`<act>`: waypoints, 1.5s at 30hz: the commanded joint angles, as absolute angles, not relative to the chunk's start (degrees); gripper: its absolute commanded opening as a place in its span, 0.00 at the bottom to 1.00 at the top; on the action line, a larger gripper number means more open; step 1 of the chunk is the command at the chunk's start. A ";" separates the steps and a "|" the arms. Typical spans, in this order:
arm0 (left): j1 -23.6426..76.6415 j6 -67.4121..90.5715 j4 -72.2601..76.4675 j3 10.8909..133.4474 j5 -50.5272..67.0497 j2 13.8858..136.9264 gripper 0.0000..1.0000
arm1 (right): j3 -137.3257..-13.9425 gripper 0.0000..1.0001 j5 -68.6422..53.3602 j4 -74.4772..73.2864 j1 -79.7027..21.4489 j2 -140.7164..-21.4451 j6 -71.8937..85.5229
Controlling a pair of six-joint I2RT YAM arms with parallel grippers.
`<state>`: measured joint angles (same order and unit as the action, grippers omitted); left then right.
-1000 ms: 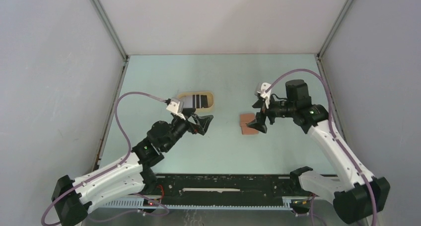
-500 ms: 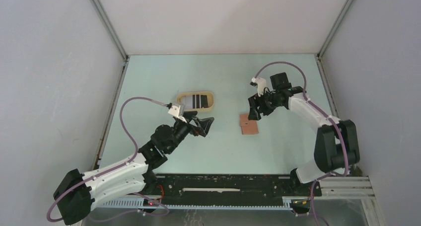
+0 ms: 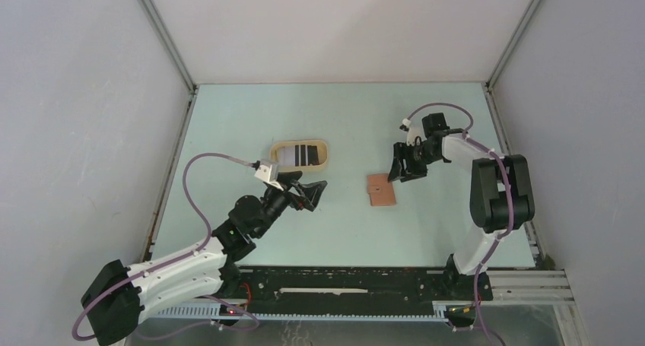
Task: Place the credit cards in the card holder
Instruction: Open the card holder at the center of the board.
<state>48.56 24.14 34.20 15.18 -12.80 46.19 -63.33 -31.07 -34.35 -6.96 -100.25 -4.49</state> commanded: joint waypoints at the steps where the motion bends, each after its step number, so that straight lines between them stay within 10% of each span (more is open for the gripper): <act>1: 48.15 24.87 37.07 14.09 -12.46 45.80 1.00 | -66.78 0.63 -36.55 -31.79 -4.87 -104.10 1.75; 25: 48.10 26.32 37.72 14.07 -11.95 46.79 1.00 | -70.32 0.58 -37.58 -34.61 -8.49 -113.27 1.44; 35: 48.11 36.26 39.82 14.45 -7.31 53.83 0.99 | -70.57 0.28 -38.41 -35.20 -10.36 -112.39 0.09; 45: 48.23 48.73 37.49 19.48 -4.06 64.53 0.71 | -69.86 0.08 -46.88 -34.59 -10.68 -108.33 -1.58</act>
<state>48.45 43.00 38.22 15.27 -5.65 61.21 -69.56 -43.88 -34.50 -9.91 -112.05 0.67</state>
